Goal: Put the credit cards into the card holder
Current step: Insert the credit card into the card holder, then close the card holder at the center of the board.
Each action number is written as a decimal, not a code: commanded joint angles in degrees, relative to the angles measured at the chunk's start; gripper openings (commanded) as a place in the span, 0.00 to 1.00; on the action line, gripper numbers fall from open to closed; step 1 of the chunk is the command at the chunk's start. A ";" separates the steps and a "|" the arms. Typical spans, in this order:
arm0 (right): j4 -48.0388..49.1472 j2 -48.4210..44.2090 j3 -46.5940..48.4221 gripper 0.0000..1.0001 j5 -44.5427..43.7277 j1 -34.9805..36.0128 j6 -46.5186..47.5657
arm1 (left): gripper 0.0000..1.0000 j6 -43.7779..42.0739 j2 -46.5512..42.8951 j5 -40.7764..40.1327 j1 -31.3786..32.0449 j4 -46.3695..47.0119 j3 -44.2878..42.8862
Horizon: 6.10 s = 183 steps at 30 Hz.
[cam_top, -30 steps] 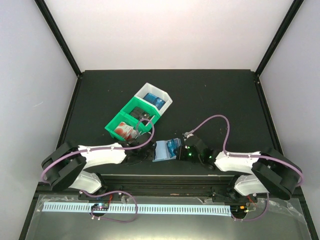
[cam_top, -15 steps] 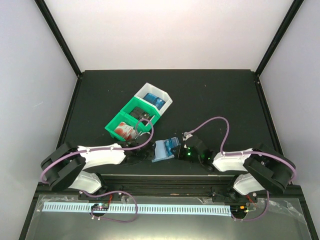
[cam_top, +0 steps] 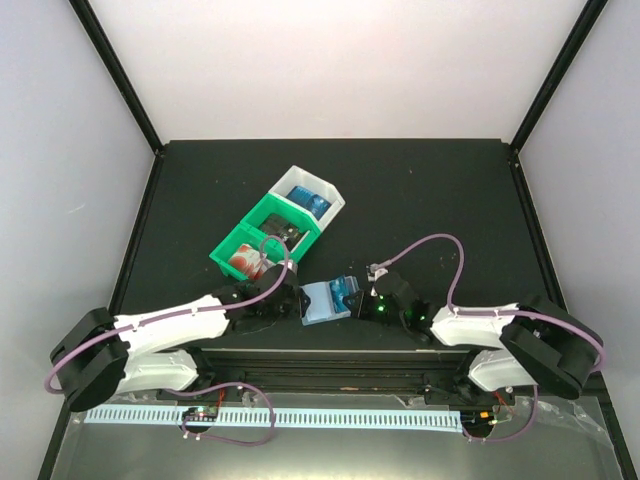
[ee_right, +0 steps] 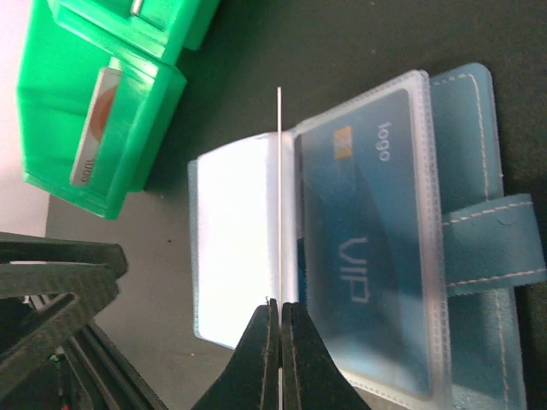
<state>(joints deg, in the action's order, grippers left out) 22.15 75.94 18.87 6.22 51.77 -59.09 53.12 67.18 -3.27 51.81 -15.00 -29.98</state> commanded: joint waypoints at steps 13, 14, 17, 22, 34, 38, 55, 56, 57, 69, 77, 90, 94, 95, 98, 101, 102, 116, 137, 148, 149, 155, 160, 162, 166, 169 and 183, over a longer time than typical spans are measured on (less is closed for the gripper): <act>6.40 7.29 1.08 0.01 2.44 0.44 -3.00 | 0.22 -0.45 9.73 1.26 -0.31 2.63 -1.30; 6.39 7.33 1.14 0.01 2.41 0.44 -3.04 | 0.20 -0.33 10.29 0.70 -0.31 1.97 -1.31; 6.50 7.14 1.33 0.01 2.40 0.43 -3.15 | 0.17 -0.21 11.39 -0.40 -0.31 0.14 -1.23; 5.96 5.34 1.46 0.01 1.11 0.44 -1.74 | 0.13 -0.19 11.67 -1.32 -0.31 -0.85 -0.90; 9.89 11.07 2.86 0.01 4.13 0.39 -1.92 | 0.10 -0.48 11.65 -1.44 -0.31 -1.49 -1.05; 9.99 12.58 3.19 0.01 4.73 0.52 -2.24 | 0.10 -0.49 11.52 -1.27 -0.31 -1.27 -0.92; 11.90 18.50 2.82 0.01 6.58 2.11 -6.19 | 0.12 -0.17 10.38 -0.51 -0.31 -0.81 -0.96; 11.05 18.72 3.17 0.01 6.51 2.21 -6.29 | 0.13 -0.12 10.28 -0.59 -0.26 -0.79 -0.92; 10.65 19.05 3.52 0.01 6.52 2.36 -6.41 | 0.13 -0.08 10.14 -0.64 -0.30 -0.79 -0.88; 9.95 21.15 5.26 0.09 8.59 2.53 -5.60 | 0.17 -0.22 9.52 -0.86 -0.31 -0.73 -0.89; -2.28 12.98 7.43 0.36 3.76 2.50 -1.57 | 0.21 -0.30 3.64 -1.60 -0.31 -1.23 -0.11; -28.09 9.71 19.44 0.63 -7.66 4.20 8.92 | 0.46 0.81 -4.41 -2.66 -1.77 -2.46 1.47; -28.10 13.26 22.25 0.62 -5.30 4.56 11.78 | 0.50 1.17 -3.06 -0.31 -2.31 -0.33 2.52; -28.17 14.19 22.94 0.61 -5.04 4.68 12.09 | 0.50 1.26 -2.51 0.09 -2.45 0.14 2.63; -28.62 16.74 24.27 0.58 -4.42 4.96 12.50 | 0.46 0.85 0.06 1.35 -2.58 1.22 2.62; -28.54 18.09 24.84 0.56 -4.20 5.09 12.77 | 0.39 0.12 3.44 2.01 -2.59 0.79 1.45; -28.39 18.36 24.95 0.55 -3.93 5.10 12.97 | 0.36 -0.14 4.49 2.43 -2.55 0.81 1.15; -21.14 16.55 23.23 0.49 3.39 5.08 14.61 | 0.27 -1.97 7.36 2.56 -2.43 1.33 0.38; -45.78 8.00 26.05 0.64 -23.57 2.80 15.88 | 0.74 5.63 -1.90 5.47 -4.20 4.62 4.86; -39.49 11.93 23.52 0.62 -9.42 2.10 15.63 | 0.76 15.18 0.43 10.10 -4.50 13.42 9.38; -39.38 12.29 23.09 0.62 -8.87 1.97 14.99 | 0.76 15.86 0.44 10.33 -4.51 14.32 9.67; -37.14 12.86 19.90 0.60 -5.21 1.54 12.87 | 0.76 17.51 2.38 12.98 -4.69 19.31 10.56; -33.98 13.44 18.51 0.59 -1.73 1.32 12.46 | 0.74 14.79 3.04 17.55 -5.14 29.45 11.66; -33.18 13.69 18.41 0.58 -0.73 1.31 12.46 | 0.72 11.39 2.01 17.82 -5.10 30.61 10.56; -32.22 13.72 18.39 0.58 0.56 1.32 12.52 | 0.71 6.83 -1.23 16.87 -5.14 31.12 9.44; -31.81 13.68 18.39 0.58 0.83 1.32 12.52 | 0.71 4.48 -3.21 16.53 -5.14 30.50 8.90; -28.31 11.15 17.03 0.57 -1.05 1.31 12.19 | 0.67 -2.57 3.11 23.99 -5.14 35.56 6.53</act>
<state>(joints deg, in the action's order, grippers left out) -5.41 88.05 37.93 6.13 52.69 -45.78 54.17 68.10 18.02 46.57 17.28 -20.88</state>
